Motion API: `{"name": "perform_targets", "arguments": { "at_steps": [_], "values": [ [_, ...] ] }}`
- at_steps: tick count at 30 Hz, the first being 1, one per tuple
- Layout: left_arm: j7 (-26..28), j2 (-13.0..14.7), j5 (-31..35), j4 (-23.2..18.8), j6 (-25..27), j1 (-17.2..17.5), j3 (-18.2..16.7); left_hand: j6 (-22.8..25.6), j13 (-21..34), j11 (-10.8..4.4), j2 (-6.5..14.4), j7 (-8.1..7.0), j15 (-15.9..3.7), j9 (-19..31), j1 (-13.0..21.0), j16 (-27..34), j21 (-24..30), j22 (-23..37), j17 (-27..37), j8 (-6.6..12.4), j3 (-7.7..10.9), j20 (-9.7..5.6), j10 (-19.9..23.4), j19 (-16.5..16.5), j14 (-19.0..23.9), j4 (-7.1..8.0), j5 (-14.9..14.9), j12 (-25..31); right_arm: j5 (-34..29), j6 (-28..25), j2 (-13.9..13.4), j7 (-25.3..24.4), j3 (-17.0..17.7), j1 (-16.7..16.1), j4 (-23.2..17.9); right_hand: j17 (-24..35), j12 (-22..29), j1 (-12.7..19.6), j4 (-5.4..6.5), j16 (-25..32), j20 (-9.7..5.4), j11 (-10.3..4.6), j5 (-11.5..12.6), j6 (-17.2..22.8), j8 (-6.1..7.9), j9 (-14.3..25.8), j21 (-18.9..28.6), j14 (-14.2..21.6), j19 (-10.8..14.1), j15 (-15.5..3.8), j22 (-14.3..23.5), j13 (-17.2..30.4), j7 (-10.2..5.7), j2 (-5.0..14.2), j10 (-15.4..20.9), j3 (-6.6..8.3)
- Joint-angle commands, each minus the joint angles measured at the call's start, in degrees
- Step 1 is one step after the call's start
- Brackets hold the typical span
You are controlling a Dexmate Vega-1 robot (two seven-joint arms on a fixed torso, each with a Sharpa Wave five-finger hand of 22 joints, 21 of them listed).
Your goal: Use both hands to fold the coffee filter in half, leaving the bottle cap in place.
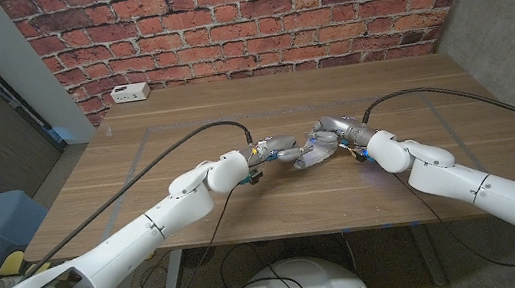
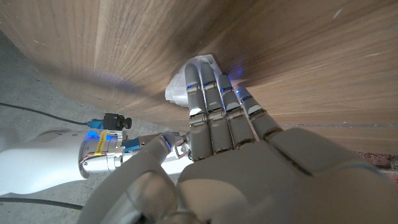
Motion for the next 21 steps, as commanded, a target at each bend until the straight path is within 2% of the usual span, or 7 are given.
{"name": "perform_targets", "arguments": {
  "at_steps": [1,2,5,7,8,15,21],
  "values": [
    [-3.23,-0.05,8.00,-0.13,-0.10,-3.65,4.89,3.23,1.42,0.88,3.47,0.26,-0.53,1.48,-1.93,2.52,1.04,0.61,2.21,1.83,-1.06,0.04,3.28,-0.16,4.99,-0.10,0.07,1.90,9.22,5.42,1.10,2.56,2.37,0.42,4.56,0.05,-0.04,-0.31,-0.47,0.04,-0.06,-0.10,0.01,0.35,-0.06,0.04,0.46,0.37,0.63,0.10,0.23,-0.03,0.25,0.14,0.44,0.00],
    [-3.38,-0.12,8.41,-0.14,-0.23,-3.79,5.01,4.07,1.92,0.57,3.53,0.31,-0.48,1.91,-2.27,2.88,1.46,0.74,2.55,2.36,-1.25,0.15,4.35,0.25,5.69,-0.17,0.12,2.57,11.37,6.55,1.31,3.35,2.94,0.37,5.32,-0.01,-0.06,-0.15,-0.67,0.01,-0.06,-0.06,0.03,0.29,-0.09,0.04,0.44,0.37,0.64,0.08,0.23,-0.03,0.20,0.08,0.43,0.07],
    [-3.69,-0.37,8.89,-0.15,-0.40,-3.88,5.01,4.87,2.66,0.86,3.59,0.31,-0.52,2.50,-2.59,3.40,2.72,0.92,2.92,2.96,-1.30,0.84,5.35,2.52,7.00,-0.33,0.20,3.30,17.20,9.44,1.76,5.38,4.57,0.00,7.06,-0.01,-0.22,0.27,-1.16,-0.15,-0.02,0.09,0.06,-0.72,-0.47,0.04,0.40,-0.01,0.72,0.18,0.24,-0.03,-0.07,0.18,0.14,0.24],
    [-3.57,-0.45,9.11,-0.13,-0.70,-3.85,4.92,4.93,2.98,0.90,3.56,0.30,-0.48,2.73,-2.66,3.58,3.43,1.00,3.01,3.10,-1.23,1.01,5.66,3.90,7.56,-0.42,0.23,3.56,21.75,11.95,2.32,7.11,5.77,-0.29,8.71,-0.14,-0.27,0.97,-1.89,-0.19,0.24,-0.01,0.11,-0.76,-0.43,0.04,0.35,0.04,0.74,0.27,0.24,-0.03,-0.02,0.22,0.08,0.58],
    [-3.32,-0.46,9.45,-0.19,-0.79,-3.79,4.89,5.02,3.24,0.14,3.47,0.29,-0.78,2.91,-2.62,3.52,3.94,1.07,2.97,3.21,-1.05,1.12,4.83,4.80,7.77,-0.62,0.26,3.34,23.97,13.06,2.62,8.07,6.32,-0.40,9.52,-0.16,-0.26,1.27,-2.17,-0.15,0.33,0.03,0.13,-0.66,-0.37,0.05,0.32,0.17,0.76,0.34,0.25,-0.02,0.04,0.31,0.14,0.74],
    [-3.03,-0.67,9.12,-0.37,-0.43,-3.19,3.95,1.71,3.78,-0.52,3.22,0.03,-1.35,1.68,-2.17,0.98,5.43,1.14,1.20,0.98,0.37,1.89,1.97,7.13,5.15,-1.22,0.29,2.18,41.33,20.07,6.11,17.58,10.29,-0.75,16.64,-0.15,-0.16,2.61,-3.28,0.05,0.51,0.03,0.08,-0.33,-0.20,0.05,0.25,0.57,0.88,0.66,0.27,-0.02,0.06,0.80,0.57,1.39],
    [-2.79,-0.57,9.24,-0.86,0.18,-2.70,3.45,-0.12,3.41,-0.88,3.07,-0.05,-1.45,0.99,-1.99,-0.49,5.71,1.06,0.23,-0.29,1.15,2.19,0.45,7.29,3.45,-1.34,0.25,1.13,51.46,23.11,8.56,23.67,12.87,-1.17,20.16,-0.03,-0.03,3.18,-3.70,0.37,0.91,0.04,-0.07,-0.04,-0.08,0.06,0.22,1.14,0.96,0.74,0.29,-0.01,-0.01,0.96,1.04,1.55]
  ]
}}
